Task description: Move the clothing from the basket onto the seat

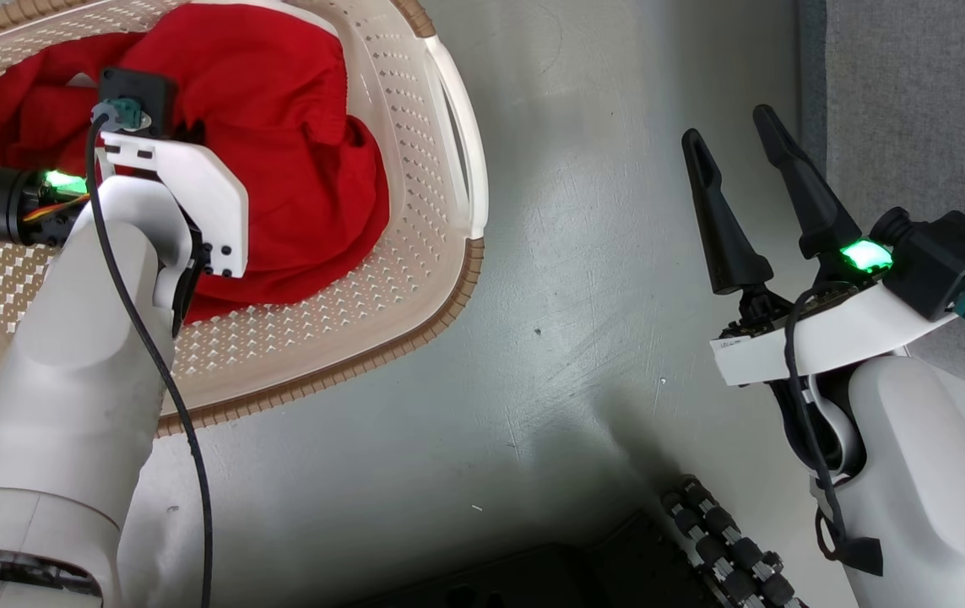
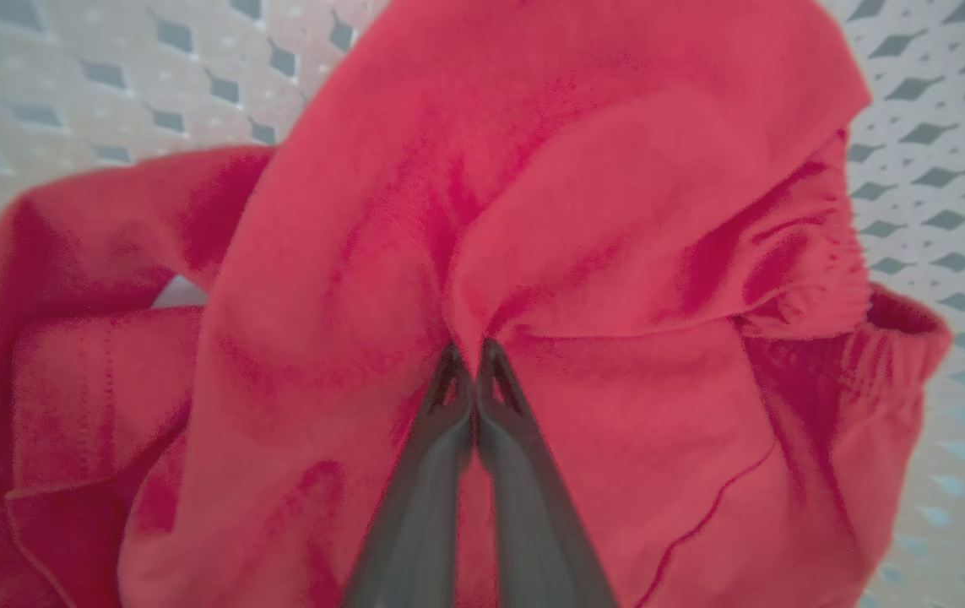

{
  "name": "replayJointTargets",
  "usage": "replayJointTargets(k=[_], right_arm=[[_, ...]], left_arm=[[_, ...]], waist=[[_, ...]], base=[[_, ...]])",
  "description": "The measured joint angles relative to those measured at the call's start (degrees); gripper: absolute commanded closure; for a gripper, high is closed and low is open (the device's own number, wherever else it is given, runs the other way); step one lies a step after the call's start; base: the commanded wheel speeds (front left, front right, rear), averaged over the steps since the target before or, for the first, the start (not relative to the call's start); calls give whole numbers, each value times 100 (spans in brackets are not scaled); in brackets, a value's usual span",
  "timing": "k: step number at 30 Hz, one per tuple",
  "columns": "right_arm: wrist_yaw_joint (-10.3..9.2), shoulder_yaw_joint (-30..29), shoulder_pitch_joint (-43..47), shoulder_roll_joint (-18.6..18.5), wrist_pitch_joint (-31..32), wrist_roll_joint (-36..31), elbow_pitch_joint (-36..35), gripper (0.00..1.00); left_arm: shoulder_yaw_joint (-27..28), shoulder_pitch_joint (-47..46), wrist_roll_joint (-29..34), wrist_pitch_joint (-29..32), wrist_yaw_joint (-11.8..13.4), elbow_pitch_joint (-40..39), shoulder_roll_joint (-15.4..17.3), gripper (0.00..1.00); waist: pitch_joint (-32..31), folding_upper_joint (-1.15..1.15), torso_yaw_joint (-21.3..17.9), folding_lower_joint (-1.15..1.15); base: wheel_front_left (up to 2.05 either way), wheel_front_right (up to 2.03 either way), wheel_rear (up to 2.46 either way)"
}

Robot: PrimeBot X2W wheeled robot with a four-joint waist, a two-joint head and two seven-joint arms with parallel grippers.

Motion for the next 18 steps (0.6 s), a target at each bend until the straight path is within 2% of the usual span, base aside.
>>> replayJointTargets(k=[7, 18], right_arm=[[0, -101, -48, 1, 0, -34, -7, 0], [0, -492, -311, 2, 0, -347, 112, 0]], left_arm=[[32, -75, -12, -254, -8, -5, -15, 100], [210, 18, -257, -842, -232, -86, -2, 100]], waist=[[-55, 0, 59, 0], [-263, 0, 234, 0]], base=[[0, 0, 0], [0, 0, 0]])
